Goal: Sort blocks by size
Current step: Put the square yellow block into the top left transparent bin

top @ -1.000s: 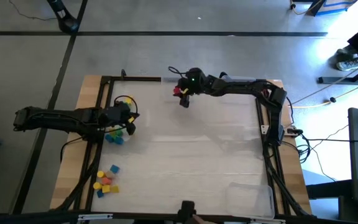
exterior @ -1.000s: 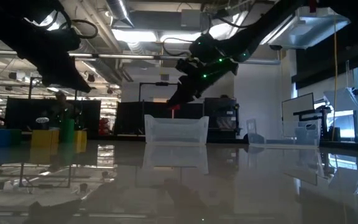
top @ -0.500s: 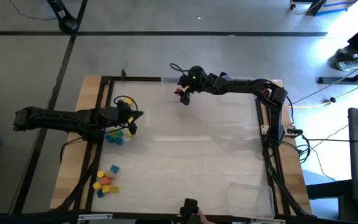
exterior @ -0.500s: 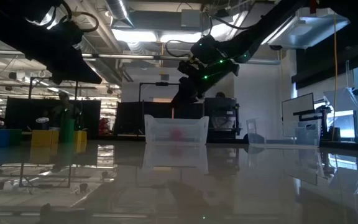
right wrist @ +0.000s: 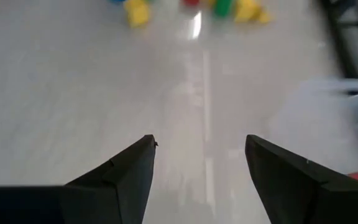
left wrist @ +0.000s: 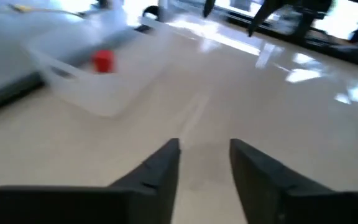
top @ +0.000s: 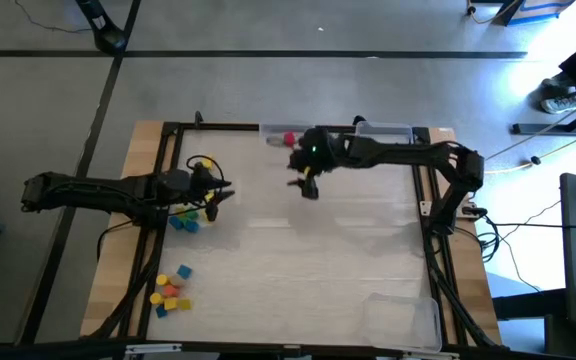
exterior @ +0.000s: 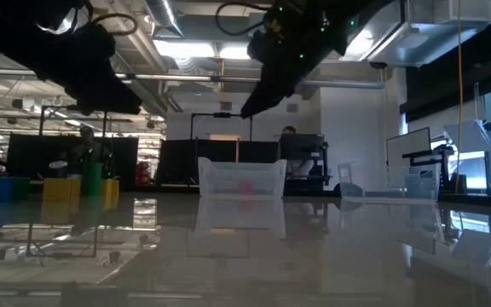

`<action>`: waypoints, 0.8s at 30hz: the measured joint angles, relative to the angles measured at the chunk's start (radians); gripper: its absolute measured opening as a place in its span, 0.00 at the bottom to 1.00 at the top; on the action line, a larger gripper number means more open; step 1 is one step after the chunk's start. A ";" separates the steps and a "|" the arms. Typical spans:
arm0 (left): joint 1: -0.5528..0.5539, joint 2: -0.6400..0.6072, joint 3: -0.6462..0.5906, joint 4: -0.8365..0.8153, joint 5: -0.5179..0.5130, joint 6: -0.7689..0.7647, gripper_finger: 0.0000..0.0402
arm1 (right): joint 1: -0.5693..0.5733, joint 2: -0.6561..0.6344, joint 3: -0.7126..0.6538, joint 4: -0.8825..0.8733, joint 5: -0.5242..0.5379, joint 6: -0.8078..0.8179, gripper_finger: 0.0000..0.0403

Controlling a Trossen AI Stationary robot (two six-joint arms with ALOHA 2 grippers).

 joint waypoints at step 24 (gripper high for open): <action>-0.221 0.280 0.206 -0.386 0.030 -0.265 0.38 | 0.110 -0.397 -0.629 0.336 0.072 0.177 0.62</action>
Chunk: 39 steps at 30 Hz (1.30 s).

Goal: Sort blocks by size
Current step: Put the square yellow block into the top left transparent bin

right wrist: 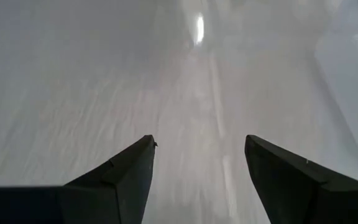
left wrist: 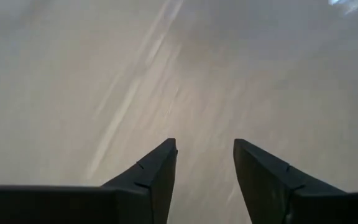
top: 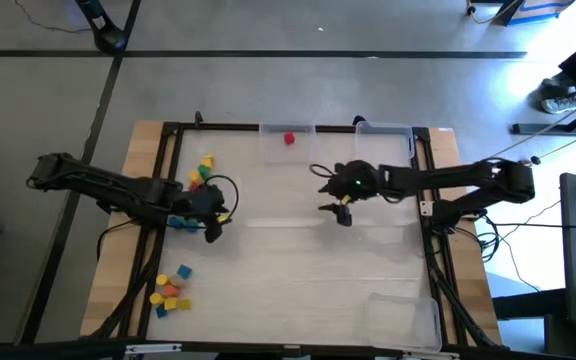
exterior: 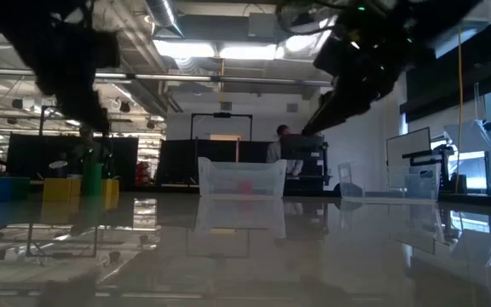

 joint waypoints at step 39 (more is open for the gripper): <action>0.089 0.211 0.096 -0.442 -0.004 -0.132 0.46 | 0.000 -0.013 -0.125 0.357 0.163 -0.019 0.62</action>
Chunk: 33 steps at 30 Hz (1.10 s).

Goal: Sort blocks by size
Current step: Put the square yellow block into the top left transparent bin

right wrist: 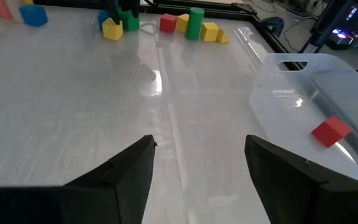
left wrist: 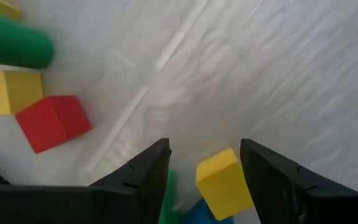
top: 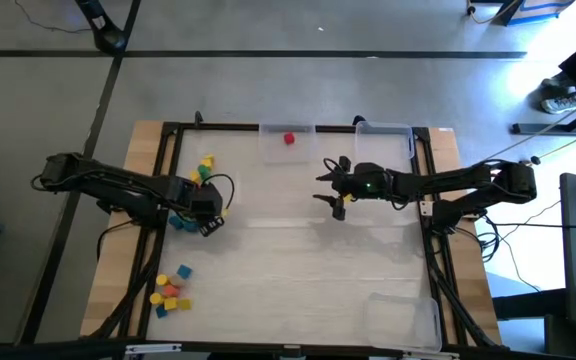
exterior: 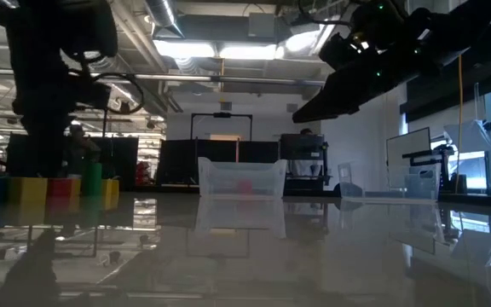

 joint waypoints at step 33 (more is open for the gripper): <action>-0.054 0.126 -0.027 0.028 0.124 0.241 0.46 | 0.000 0.000 0.000 -0.046 -0.001 0.037 0.62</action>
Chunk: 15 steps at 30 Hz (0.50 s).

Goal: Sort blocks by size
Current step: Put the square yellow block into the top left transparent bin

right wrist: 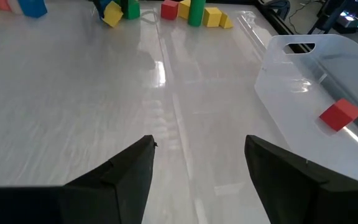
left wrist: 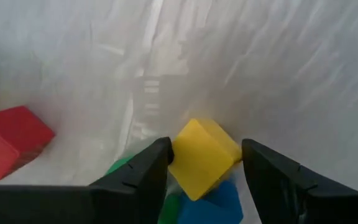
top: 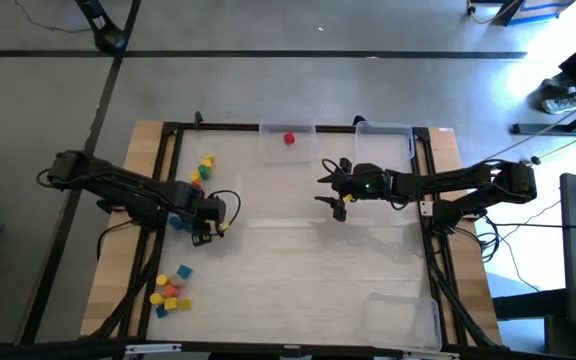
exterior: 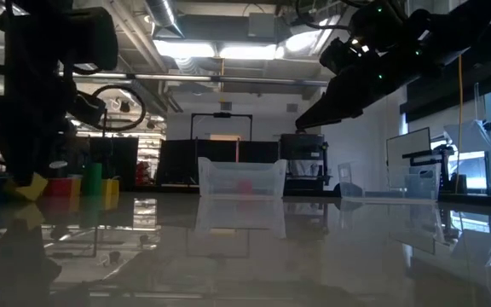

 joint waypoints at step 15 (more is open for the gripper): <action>0.003 0.006 0.013 0.100 0.005 -0.024 0.46 | 0.000 0.000 0.000 -0.010 0.000 -0.003 0.62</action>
